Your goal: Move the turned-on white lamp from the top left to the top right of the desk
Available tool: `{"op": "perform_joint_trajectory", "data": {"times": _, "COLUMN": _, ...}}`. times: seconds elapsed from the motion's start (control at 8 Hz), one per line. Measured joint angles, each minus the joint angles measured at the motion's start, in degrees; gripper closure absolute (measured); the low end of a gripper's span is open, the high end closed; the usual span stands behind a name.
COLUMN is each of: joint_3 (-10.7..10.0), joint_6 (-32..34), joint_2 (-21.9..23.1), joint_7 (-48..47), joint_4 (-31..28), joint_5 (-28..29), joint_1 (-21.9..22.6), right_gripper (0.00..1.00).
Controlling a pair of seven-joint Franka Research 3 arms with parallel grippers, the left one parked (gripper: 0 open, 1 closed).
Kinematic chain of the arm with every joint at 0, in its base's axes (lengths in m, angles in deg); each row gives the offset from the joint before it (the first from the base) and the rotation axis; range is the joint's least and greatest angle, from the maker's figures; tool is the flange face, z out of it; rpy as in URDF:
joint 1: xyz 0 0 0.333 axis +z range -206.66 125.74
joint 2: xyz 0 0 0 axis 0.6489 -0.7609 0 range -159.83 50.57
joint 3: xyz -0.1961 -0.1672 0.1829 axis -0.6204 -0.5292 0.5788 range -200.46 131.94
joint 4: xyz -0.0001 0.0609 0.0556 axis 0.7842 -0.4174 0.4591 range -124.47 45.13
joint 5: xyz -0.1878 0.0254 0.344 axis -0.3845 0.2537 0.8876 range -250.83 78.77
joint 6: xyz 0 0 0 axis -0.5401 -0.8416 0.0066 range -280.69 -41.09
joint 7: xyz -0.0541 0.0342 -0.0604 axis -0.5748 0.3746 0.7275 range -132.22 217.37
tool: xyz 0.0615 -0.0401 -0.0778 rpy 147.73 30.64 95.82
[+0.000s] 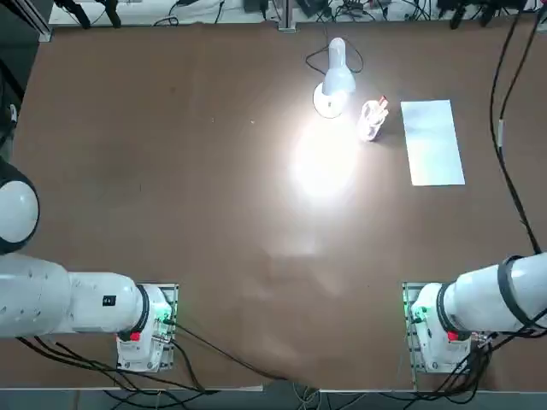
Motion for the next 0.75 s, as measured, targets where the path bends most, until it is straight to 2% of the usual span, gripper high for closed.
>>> {"op": "perform_joint_trajectory", "data": {"times": 0.12, "joint_3": 0.20, "joint_6": -1.26, "joint_2": -0.71, "joint_7": -2.63, "joint_4": 0.30, "joint_5": -0.03, "joint_1": 4.88, "right_gripper": 0.00}}
{"op": "perform_joint_trajectory", "data": {"times": 0.5, "joint_3": 0.45, "joint_6": -9.41, "joint_2": -1.27, "joint_7": -20.62, "joint_4": 0.08, "joint_5": -0.52, "joint_1": 18.24, "right_gripper": 0.01}}
{"op": "perform_joint_trajectory", "data": {"times": 0.75, "joint_3": 0.51, "joint_6": -17.02, "joint_2": -1.64, "joint_7": -32.43, "joint_4": -2.65, "joint_5": -5.45, "joint_1": 25.41, "right_gripper": 0.01}}
